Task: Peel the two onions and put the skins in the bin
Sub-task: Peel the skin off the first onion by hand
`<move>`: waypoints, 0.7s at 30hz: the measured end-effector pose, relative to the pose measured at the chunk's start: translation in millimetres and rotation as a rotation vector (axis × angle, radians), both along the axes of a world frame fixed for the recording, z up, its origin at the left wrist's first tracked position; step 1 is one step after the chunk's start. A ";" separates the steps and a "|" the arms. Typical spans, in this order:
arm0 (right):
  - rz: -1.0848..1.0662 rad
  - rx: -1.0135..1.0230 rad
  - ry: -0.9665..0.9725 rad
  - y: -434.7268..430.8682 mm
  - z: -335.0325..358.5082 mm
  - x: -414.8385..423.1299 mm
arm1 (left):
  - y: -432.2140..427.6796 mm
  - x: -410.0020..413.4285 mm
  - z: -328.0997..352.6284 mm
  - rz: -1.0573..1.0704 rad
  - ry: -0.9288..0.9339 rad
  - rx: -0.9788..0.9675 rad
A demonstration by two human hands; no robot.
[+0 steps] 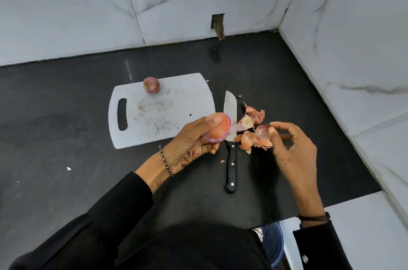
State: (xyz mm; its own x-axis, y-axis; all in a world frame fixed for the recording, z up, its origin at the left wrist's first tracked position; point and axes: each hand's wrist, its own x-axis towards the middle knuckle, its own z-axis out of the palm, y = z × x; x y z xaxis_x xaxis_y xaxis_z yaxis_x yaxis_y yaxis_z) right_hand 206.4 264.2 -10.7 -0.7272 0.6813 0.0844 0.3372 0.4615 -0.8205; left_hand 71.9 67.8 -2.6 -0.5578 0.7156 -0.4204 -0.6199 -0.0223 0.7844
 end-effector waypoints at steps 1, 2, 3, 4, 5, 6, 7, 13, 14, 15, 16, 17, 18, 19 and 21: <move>-0.006 -0.005 0.000 -1.3 -1.2 0.2 | -1.7 0.9 -0.4 -0.007 0.043 -0.032; -0.014 -0.015 0.000 -2.7 -1.6 0.6 | -3.1 2.2 -0.8 -0.017 0.093 -0.059; -0.018 -0.027 0.001 -4.5 -1.0 1.3 | -3.8 4.3 -0.2 -0.032 0.140 -0.085; -0.013 -0.038 0.005 -6.6 0.8 2.2 | -4.1 6.5 1.2 -0.051 0.188 -0.110; 0.008 -0.050 0.015 -9.1 4.6 3.5 | -4.1 8.6 2.7 -0.067 0.237 -0.132; 0.046 -0.063 0.033 -12.1 9.8 4.7 | -4.0 10.3 4.1 -0.084 0.289 -0.146; 0.104 -0.078 0.056 -15.4 15.8 5.8 | -3.7 11.8 6.1 -0.099 0.340 -0.150; 0.563 0.027 0.146 -30.1 42.2 9.1 | -3.1 16.4 16.7 -0.122 0.522 -0.083; 0.593 0.048 0.138 -31.5 43.4 8.3 | -3.4 16.4 17.3 -0.122 0.548 -0.087; 0.610 0.073 0.130 -32.8 44.2 7.2 | -3.8 16.2 17.2 -0.121 0.573 -0.095; 0.614 0.102 0.122 -34.4 44.4 5.9 | -4.4 16.0 17.8 -0.122 0.600 -0.105; 0.610 0.130 0.118 -35.4 43.8 4.6 | -5.0 15.6 17.9 -0.123 0.633 -0.115; 0.605 0.151 0.118 -36.3 43.2 3.6 | -5.5 15.5 18.0 -0.126 0.667 -0.121; 0.599 0.163 0.122 -36.7 42.4 2.6 | -5.9 15.7 18.4 -0.129 0.696 -0.122; 0.594 0.168 0.139 -37.6 41.4 1.9 | -6.4 16.6 19.7 -0.131 0.733 -0.121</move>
State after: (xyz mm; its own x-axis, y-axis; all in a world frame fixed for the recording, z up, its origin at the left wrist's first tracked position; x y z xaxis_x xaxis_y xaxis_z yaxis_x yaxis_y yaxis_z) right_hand 208.3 226.5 30.8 -0.9518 0.1338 0.2759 -0.1208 0.6635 -0.7384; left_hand 88.5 61.3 17.1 -0.6386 0.7676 -0.0544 0.0703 0.1286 0.9892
